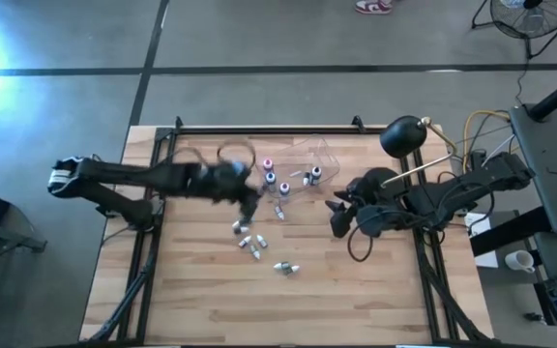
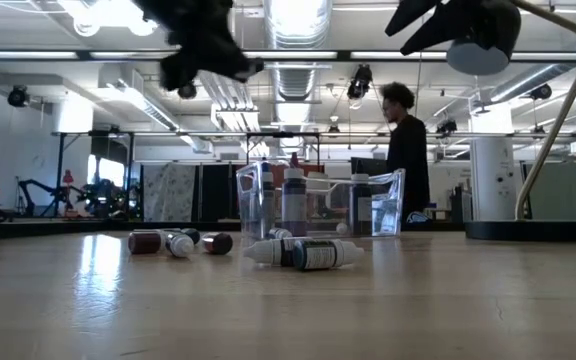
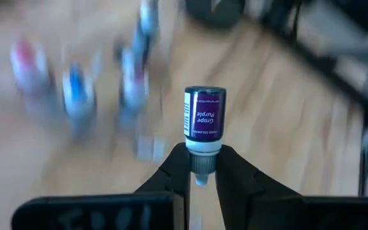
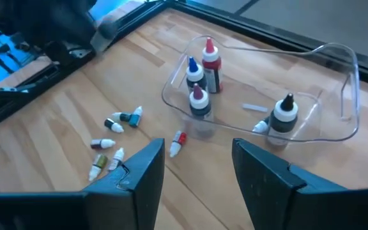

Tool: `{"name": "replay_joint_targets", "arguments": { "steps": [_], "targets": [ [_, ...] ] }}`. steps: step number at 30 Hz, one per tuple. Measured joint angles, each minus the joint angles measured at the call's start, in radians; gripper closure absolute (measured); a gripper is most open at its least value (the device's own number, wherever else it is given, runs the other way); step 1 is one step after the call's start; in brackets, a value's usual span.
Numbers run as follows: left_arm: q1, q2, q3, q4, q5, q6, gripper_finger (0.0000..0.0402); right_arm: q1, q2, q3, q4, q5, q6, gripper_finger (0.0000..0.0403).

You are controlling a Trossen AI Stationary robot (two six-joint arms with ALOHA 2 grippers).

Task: Pick & Place food coloring
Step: Put the top small purple food coloring bottle into the transparent bin, then put the small dark green food coloring bottle into the transparent bin

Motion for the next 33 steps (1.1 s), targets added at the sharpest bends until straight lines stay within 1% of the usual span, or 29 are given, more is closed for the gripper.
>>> {"name": "replay_joint_targets", "arguments": {
  "steps": [1, 3, 5, 7, 10, 14, 17, 20, 23, 27, 30, 33],
  "targets": [
    [0.038, 0.022, 0.019, 0.046, 0.010, 0.029, 0.0375, -0.004, 0.000, 0.000, -0.002, -0.001, 0.000, 0.0227],
    [0.112, 0.074, 0.059, 0.118, 0.068, 0.080, 0.0375, -0.011, -0.002, 0.000, -0.005, 0.000, 0.000, 0.0227],
    [0.172, 0.148, 0.110, 0.133, 0.125, 0.127, 0.0375, -0.012, -0.002, 0.000, -0.006, -0.001, 0.002, 0.0227],
    [0.219, 0.228, 0.169, 0.121, 0.155, 0.187, 0.0374, -0.012, -0.007, 0.000, -0.009, -0.003, 0.004, 0.0227],
    [0.274, 0.353, 0.278, 0.084, 0.171, 0.257, 0.0374, -0.011, -0.014, 0.000, -0.022, -0.005, 0.025, 0.0227],
    [0.321, 0.503, 0.443, 0.024, 0.176, 0.304, 0.0369, -0.007, -0.024, 0.000, -0.084, -0.013, 0.084, 0.0227],
    [0.337, 0.591, 0.561, -0.086, 0.188, 0.364, 0.0357, 0.003, -0.035, 0.004, -0.128, -0.025, 0.131, 0.0227],
    [0.339, 0.656, 0.638, -0.194, 0.188, 0.410, 0.0338, 0.013, -0.043, 0.004, -0.157, -0.030, 0.163, 0.0227],
    [0.338, 0.691, 0.670, -0.236, 0.163, 0.436, 0.0313, 0.014, -0.046, 0.004, -0.168, -0.030, 0.168, 0.0227],
    [0.338, 0.695, 0.668, -0.243, 0.148, 0.437, 0.0280, 0.014, -0.046, 0.004, -0.176, -0.030, 0.146, 0.0227],
    [0.332, 0.667, 0.662, -0.273, 0.148, 0.441, 0.0266, 0.014, -0.045, 0.004, -0.186, -0.033, 0.124, 0.0227],
    [0.309, 0.602, 0.661, -0.338, 0.148, 0.475, 0.0263, 0.011, -0.045, 0.004, -0.191, -0.057, 0.093, 0.0227]
  ]
}}
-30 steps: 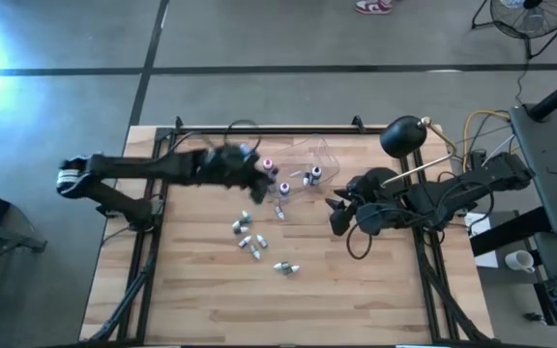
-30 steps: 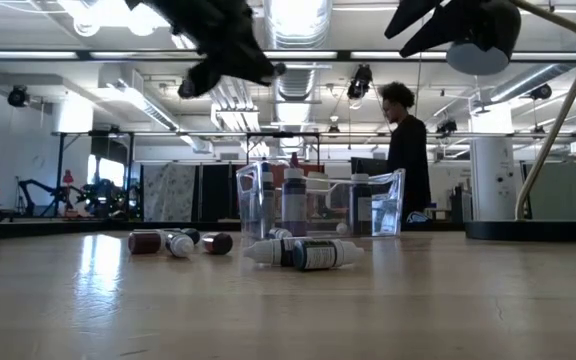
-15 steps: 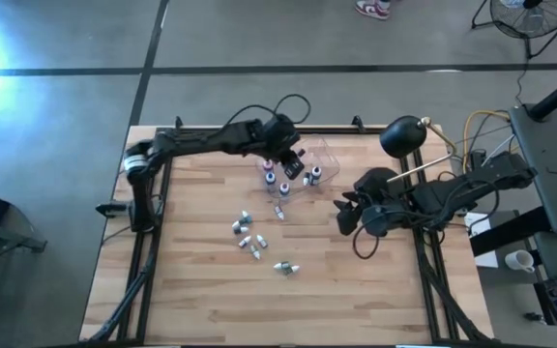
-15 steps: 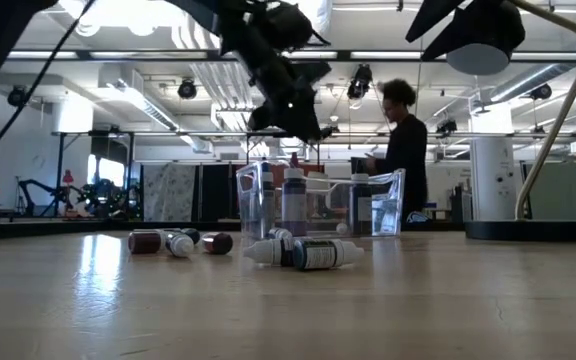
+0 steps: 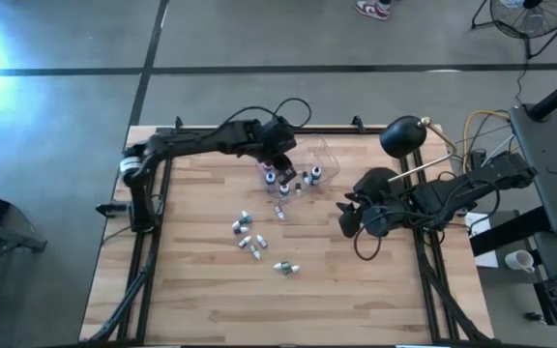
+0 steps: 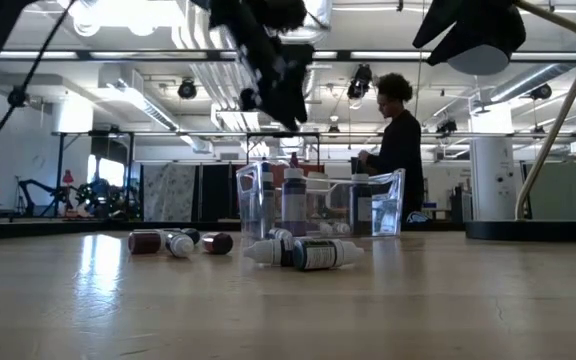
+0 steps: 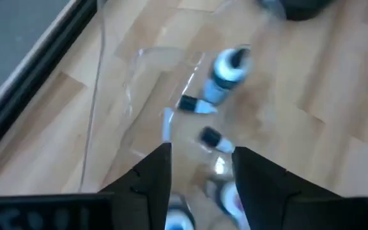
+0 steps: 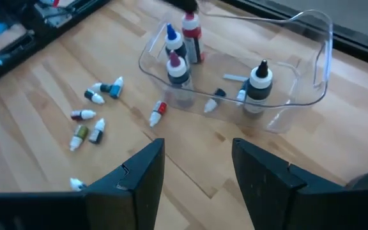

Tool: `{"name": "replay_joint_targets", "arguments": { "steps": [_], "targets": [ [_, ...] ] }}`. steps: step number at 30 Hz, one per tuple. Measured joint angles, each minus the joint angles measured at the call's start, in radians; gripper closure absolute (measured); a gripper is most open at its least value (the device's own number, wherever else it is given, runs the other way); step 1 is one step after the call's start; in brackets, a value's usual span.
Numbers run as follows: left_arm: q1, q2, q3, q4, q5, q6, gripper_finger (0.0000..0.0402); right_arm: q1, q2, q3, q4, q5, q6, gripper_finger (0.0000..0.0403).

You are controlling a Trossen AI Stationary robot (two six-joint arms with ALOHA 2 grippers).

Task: Pick & Place food coloring
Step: Put the small dark green food coloring bottle into the transparent bin

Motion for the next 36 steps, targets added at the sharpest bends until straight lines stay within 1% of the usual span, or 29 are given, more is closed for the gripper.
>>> {"name": "replay_joint_targets", "arguments": {
  "steps": [3, 7, 11, 14, 16, 20, 26, 28, 30, 32, 36],
  "targets": [
    [-0.040, -0.074, -0.001, -0.045, -0.018, 0.021, 0.0262, -0.004, 0.004, -0.004, 0.000, -0.029, -0.038, 0.0227],
    [-0.112, -0.153, -0.003, -0.098, -0.125, 0.008, 0.0262, -0.005, 0.013, -0.010, 0.007, -0.026, -0.089, 0.0227],
    [-0.191, -0.227, -0.004, -0.159, -0.235, -0.055, 0.0262, -0.009, 0.027, -0.013, 0.037, -0.025, -0.086, 0.0227],
    [-0.251, -0.276, -0.033, -0.174, -0.288, -0.128, 0.0262, -0.021, 0.035, -0.014, 0.100, -0.029, -0.089, 0.0227],
    [-0.288, -0.311, -0.073, -0.180, -0.312, -0.171, 0.0262, -0.030, 0.044, -0.014, 0.182, -0.042, -0.096, 0.0227],
    [-0.347, -0.393, -0.174, -0.176, -0.354, -0.250, 0.0262, -0.035, 0.084, -0.014, 0.300, -0.135, -0.180, 0.0227],
    [-0.391, -0.533, -0.380, -0.157, -0.375, -0.388, 0.0261, -0.035, 0.181, -0.010, 0.276, -0.241, -0.191, 0.0227],
    [-0.404, -0.583, -0.450, -0.160, -0.374, -0.428, 0.0261, -0.035, 0.219, -0.008, 0.285, -0.313, -0.190, 0.0227],
    [-0.418, -0.631, -0.514, -0.151, -0.373, -0.464, 0.0261, -0.034, 0.269, -0.006, 0.294, -0.407, -0.189, 0.0227],
    [-0.436, -0.681, -0.572, -0.151, -0.362, -0.500, 0.0261, -0.033, 0.325, 0.004, 0.344, -0.492, -0.190, 0.0227],
    [-0.478, -0.768, -0.663, -0.122, -0.355, -0.551, 0.0261, -0.023, 0.461, 0.050, 0.378, -0.607, -0.205, 0.0227]
  ]
}}
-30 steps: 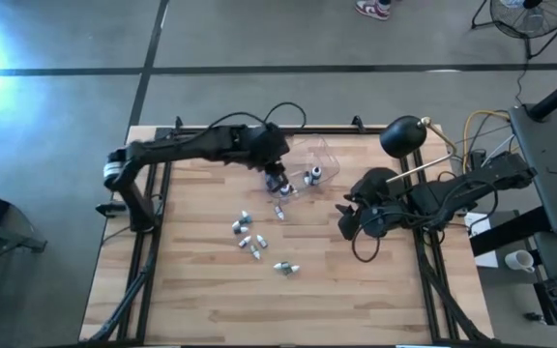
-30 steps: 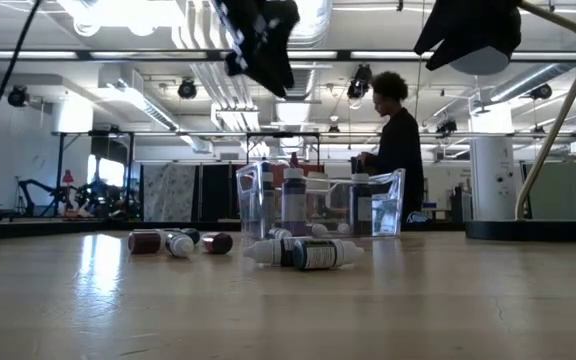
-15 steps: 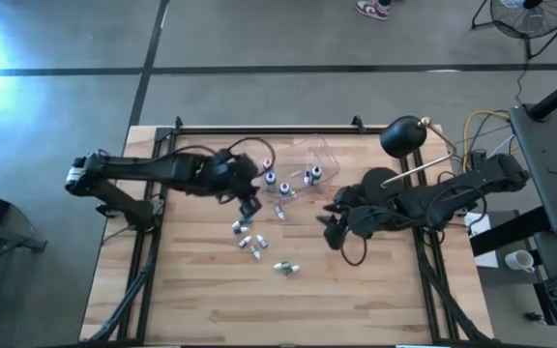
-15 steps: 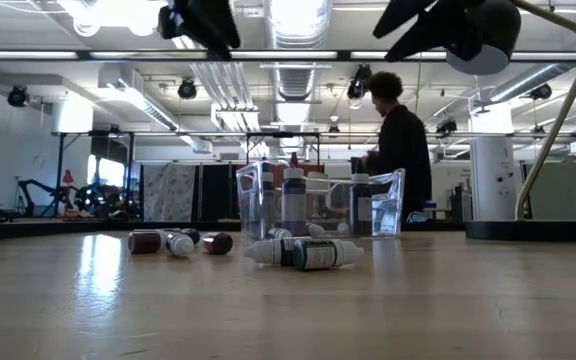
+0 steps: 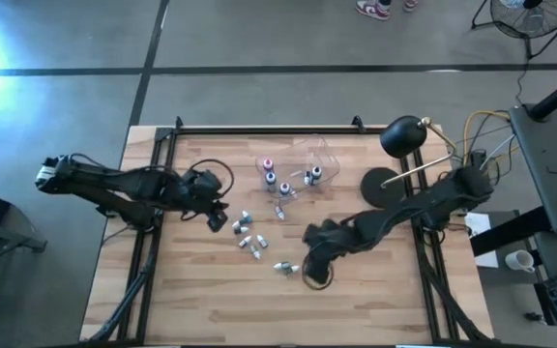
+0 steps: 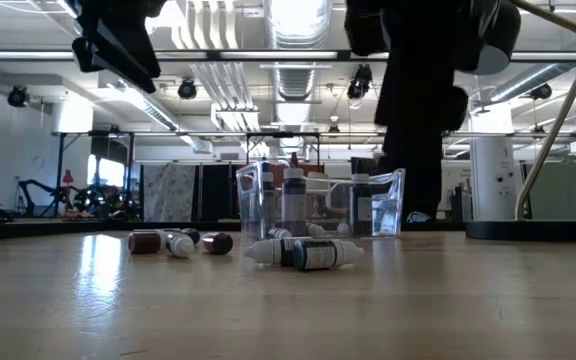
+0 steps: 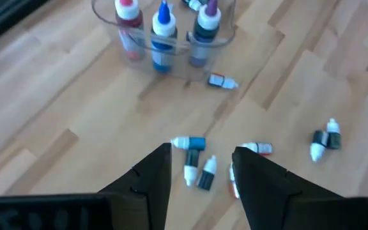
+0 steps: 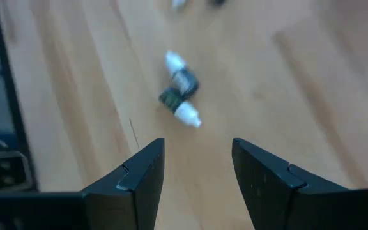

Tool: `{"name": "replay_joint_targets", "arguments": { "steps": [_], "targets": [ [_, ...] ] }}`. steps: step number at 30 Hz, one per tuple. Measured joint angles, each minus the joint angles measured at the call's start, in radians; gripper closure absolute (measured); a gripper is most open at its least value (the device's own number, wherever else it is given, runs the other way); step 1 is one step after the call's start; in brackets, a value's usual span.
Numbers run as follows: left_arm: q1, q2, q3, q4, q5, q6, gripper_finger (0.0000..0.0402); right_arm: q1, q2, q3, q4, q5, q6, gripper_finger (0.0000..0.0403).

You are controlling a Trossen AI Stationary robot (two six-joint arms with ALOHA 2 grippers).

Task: Pick & Place food coloring
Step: Put the small dark green food coloring bottle into the transparent bin

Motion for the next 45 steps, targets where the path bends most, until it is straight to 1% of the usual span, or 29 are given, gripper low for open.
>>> {"name": "replay_joint_targets", "arguments": {
  "steps": [2, 4, 6, 12, 15, 18, 24, 29, 34, 37, 40, 45],
  "targets": [
    [-0.012, -0.035, -0.033, 0.033, 0.001, -0.006, 0.0261, 0.007, 0.067, 0.039, -0.010, -0.022, -0.036, 0.0227],
    [-0.021, -0.058, -0.060, 0.053, 0.003, 0.001, 0.0261, 0.019, 0.132, 0.092, -0.009, -0.015, -0.105, 0.0227],
    [-0.022, -0.074, -0.078, 0.069, 0.004, 0.021, 0.0261, 0.026, 0.190, 0.156, -0.047, -0.004, -0.187, 0.0227],
    [-0.022, -0.076, -0.087, 0.067, 0.004, 0.088, 0.0261, 0.027, 0.354, 0.345, -0.228, -0.009, -0.383, 0.0227],
    [-0.022, -0.074, -0.087, 0.067, 0.004, 0.118, 0.0261, 0.027, 0.417, 0.410, -0.255, -0.015, -0.474, 0.0227],
    [-0.022, -0.074, -0.087, 0.068, 0.004, 0.135, 0.0261, 0.021, 0.459, 0.440, -0.259, -0.027, -0.524, 0.0227],
    [-0.022, -0.074, -0.089, 0.066, 0.004, 0.138, 0.0261, 0.006, 0.483, 0.444, -0.268, -0.032, -0.539, 0.0227],
    [-0.022, -0.074, -0.091, 0.065, 0.003, 0.147, 0.0261, 0.008, 0.519, 0.442, -0.262, -0.099, -0.548, 0.0227],
    [-0.022, -0.074, -0.091, 0.065, 0.004, 0.155, 0.0262, 0.008, 0.531, 0.444, -0.262, -0.096, -0.524, 0.0234],
    [-0.022, -0.074, -0.091, 0.065, 0.004, 0.154, 0.0262, 0.004, 0.529, 0.443, -0.262, -0.092, -0.519, 0.0258],
    [-0.022, -0.074, -0.091, 0.065, 0.004, 0.154, 0.0262, -0.003, 0.529, 0.442, -0.263, -0.091, -0.514, 0.0293],
    [-0.022, -0.074, -0.091, 0.065, 0.004, 0.155, 0.0262, -0.014, 0.522, 0.441, -0.264, -0.092, -0.425, 0.0350]
  ]
}}
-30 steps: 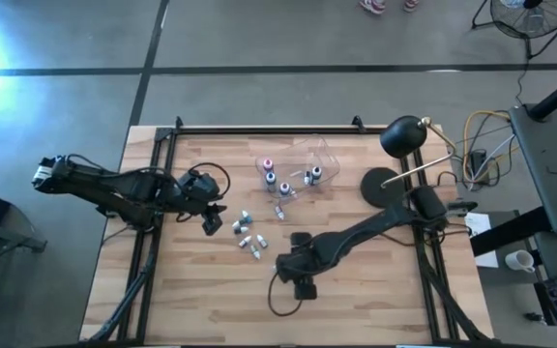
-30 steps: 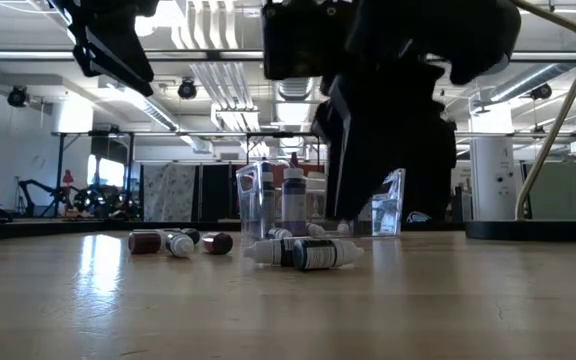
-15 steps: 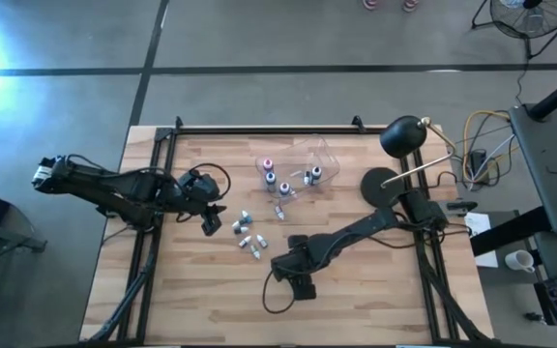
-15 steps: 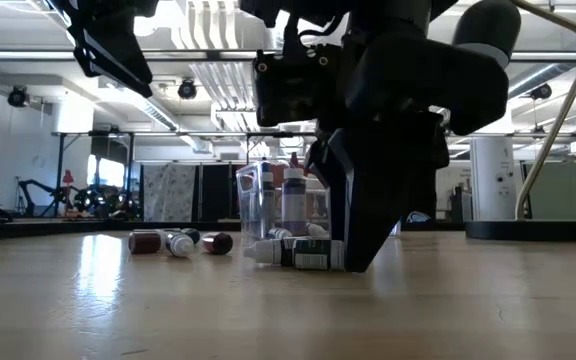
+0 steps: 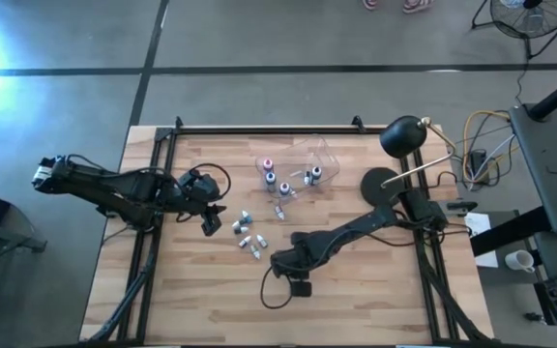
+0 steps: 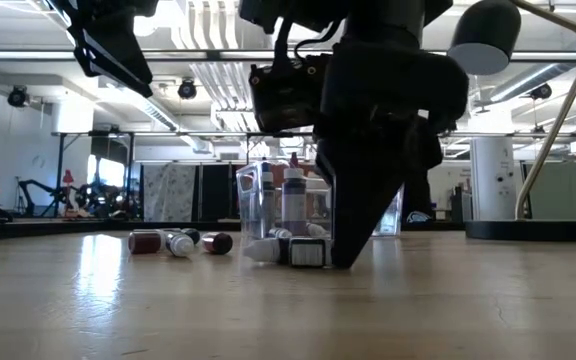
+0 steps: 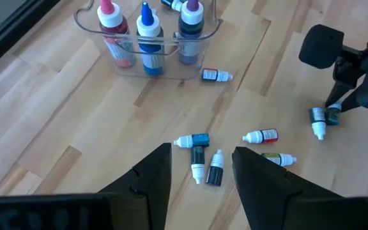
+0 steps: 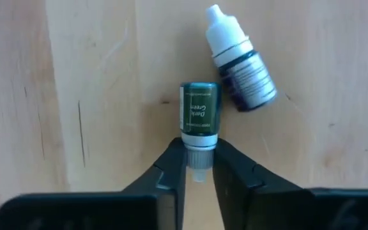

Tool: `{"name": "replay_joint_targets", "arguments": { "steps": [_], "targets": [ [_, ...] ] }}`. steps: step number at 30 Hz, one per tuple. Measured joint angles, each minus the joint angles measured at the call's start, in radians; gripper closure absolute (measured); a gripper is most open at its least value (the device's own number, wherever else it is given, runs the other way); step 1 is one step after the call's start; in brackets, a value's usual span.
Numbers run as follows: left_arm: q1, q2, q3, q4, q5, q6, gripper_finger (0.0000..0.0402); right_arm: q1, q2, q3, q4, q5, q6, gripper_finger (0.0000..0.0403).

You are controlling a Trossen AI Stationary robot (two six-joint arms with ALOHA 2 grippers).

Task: Pick & Place food coloring
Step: Put the small dark green food coloring bottle into the transparent bin

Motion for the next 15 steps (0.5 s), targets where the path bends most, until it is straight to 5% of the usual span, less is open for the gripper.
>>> {"name": "replay_joint_targets", "arguments": {
  "steps": [7, 15],
  "targets": [
    [0.000, 0.000, 0.000, 0.000, 0.000, 0.046, 0.0262, 0.001, -0.147, -0.005, -0.071, 0.110, 0.252, 0.0358],
    [0.000, 0.000, 0.000, 0.010, -0.001, 0.107, 0.0262, -0.114, -0.445, -0.004, -0.188, 0.618, 0.734, 0.0351]
  ]
}}
